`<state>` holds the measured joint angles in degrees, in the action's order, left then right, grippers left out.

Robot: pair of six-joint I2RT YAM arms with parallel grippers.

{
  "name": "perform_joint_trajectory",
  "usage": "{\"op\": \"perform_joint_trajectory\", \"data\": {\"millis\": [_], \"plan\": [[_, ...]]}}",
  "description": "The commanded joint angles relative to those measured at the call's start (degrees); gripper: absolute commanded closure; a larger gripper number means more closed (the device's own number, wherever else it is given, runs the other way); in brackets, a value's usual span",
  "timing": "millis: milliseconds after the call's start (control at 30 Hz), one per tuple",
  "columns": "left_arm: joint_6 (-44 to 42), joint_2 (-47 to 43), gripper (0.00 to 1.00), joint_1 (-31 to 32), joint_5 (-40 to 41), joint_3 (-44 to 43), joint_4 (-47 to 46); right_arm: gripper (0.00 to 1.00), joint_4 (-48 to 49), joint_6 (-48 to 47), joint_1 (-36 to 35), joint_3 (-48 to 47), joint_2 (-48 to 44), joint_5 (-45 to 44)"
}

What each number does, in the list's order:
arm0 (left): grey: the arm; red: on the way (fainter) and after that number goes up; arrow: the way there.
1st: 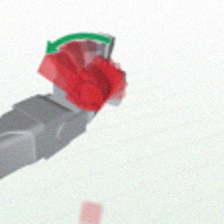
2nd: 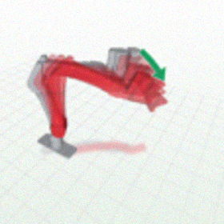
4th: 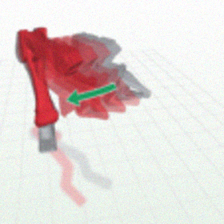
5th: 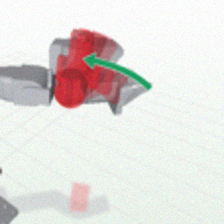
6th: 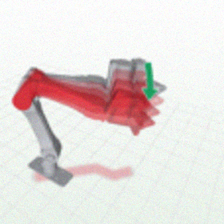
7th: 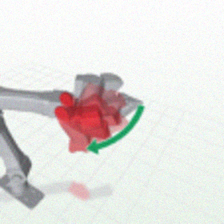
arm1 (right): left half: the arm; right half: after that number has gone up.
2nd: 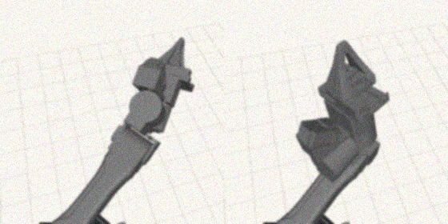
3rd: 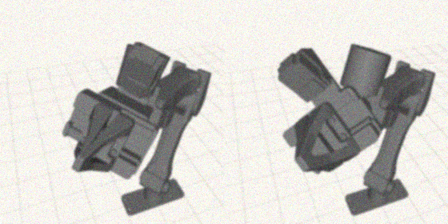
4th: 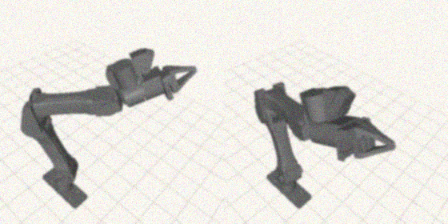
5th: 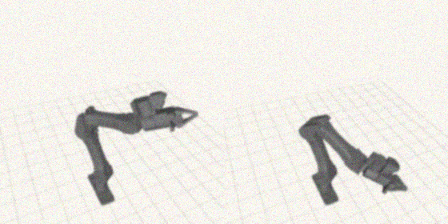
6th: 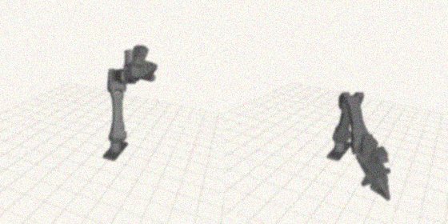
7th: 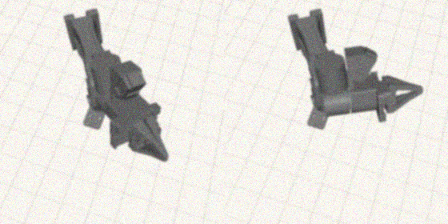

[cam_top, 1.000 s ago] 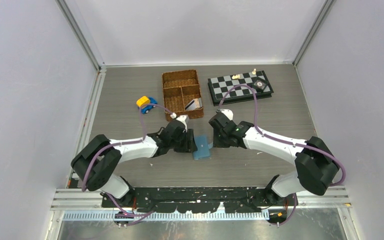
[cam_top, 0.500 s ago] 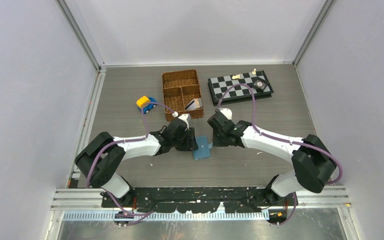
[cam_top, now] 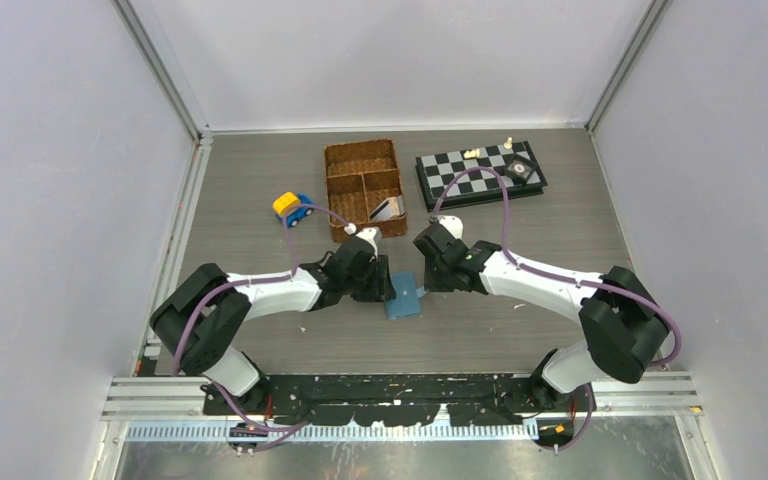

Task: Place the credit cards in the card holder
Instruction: Close the card holder at the center of the board.

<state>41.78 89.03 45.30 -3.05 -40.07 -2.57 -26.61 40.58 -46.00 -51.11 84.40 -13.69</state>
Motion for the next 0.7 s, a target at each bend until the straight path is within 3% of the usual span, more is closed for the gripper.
{"op": "perform_joint_trajectory", "data": {"millis": [0,267,667], "plan": [[-0.6,1.8,0.56,-0.2,2.1,-0.5,1.8,0.84,2.2,-0.8,0.4,-1.6,0.5,-0.4],[-0.6,2.3,0.58,-0.2,2.1,-0.6,2.2,0.99,3.6,-0.9,0.6,-0.7,0.0,2.5],[-0.3,2.7,0.6,-0.2,1.7,-0.5,1.7,1.0,14.4,-1.2,4.0,4.7,-0.5,18.1]]}}
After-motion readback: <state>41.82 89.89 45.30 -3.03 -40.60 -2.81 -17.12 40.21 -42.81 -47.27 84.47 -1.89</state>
